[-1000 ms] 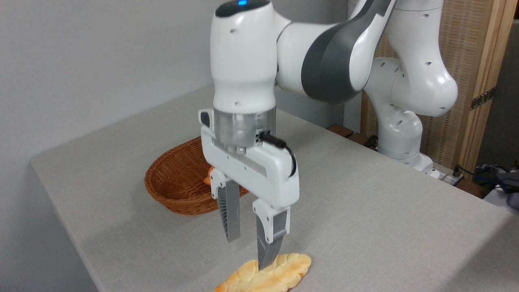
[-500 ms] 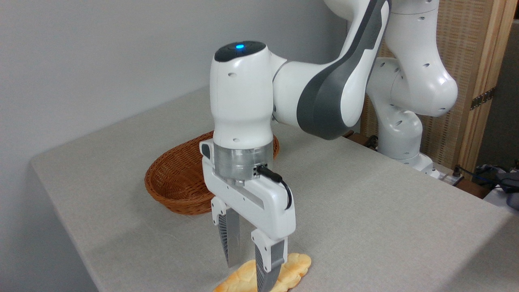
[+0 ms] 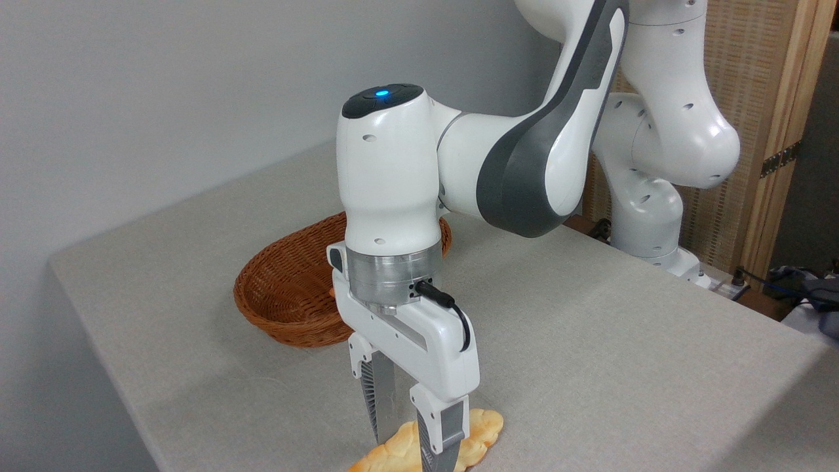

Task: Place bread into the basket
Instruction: 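Close the gripper fingers around the middle of the braided loaf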

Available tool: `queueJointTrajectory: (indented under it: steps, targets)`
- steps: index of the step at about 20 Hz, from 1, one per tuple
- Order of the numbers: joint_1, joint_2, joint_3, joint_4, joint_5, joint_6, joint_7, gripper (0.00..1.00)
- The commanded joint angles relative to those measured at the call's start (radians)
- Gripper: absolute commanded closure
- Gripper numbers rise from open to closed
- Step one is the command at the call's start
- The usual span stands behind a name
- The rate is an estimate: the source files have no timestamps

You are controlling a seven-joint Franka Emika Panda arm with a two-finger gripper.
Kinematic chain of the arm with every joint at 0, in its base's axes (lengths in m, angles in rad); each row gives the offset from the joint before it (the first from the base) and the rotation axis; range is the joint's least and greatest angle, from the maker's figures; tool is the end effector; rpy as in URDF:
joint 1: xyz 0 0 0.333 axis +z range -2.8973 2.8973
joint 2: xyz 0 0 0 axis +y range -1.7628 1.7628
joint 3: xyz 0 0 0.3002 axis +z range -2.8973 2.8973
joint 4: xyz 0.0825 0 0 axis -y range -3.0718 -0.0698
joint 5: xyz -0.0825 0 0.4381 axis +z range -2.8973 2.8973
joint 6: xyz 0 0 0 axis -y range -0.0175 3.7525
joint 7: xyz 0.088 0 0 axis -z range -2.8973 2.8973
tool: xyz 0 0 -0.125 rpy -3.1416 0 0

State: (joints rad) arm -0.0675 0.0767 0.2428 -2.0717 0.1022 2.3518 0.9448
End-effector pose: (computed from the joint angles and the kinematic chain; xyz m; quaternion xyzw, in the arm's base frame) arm 0.6188 0.1116 0.3528 -0.9079 0.4036 -0.0606 0.0957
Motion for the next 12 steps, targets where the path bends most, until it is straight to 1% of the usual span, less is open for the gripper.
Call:
queueJointTrajectory:
  steps: [1,3,4,5,7,9,12]
  targets:
    - [0.000,0.002,0.007,-0.011,0.019,0.020,0.012,0.01]
    - [0.000,0.002,0.007,-0.011,0.018,0.020,0.012,0.14]
    - [0.000,0.002,0.007,-0.011,0.019,0.020,0.012,0.29]
    - [0.000,0.002,0.006,-0.011,0.018,0.018,0.012,0.47]
    - [0.000,0.002,0.006,-0.016,0.018,0.018,0.012,0.59]
    - [0.000,0.002,0.006,-0.016,0.017,0.018,0.012,0.61]
    - [-0.002,0.002,0.006,-0.018,0.017,0.017,0.012,0.61]
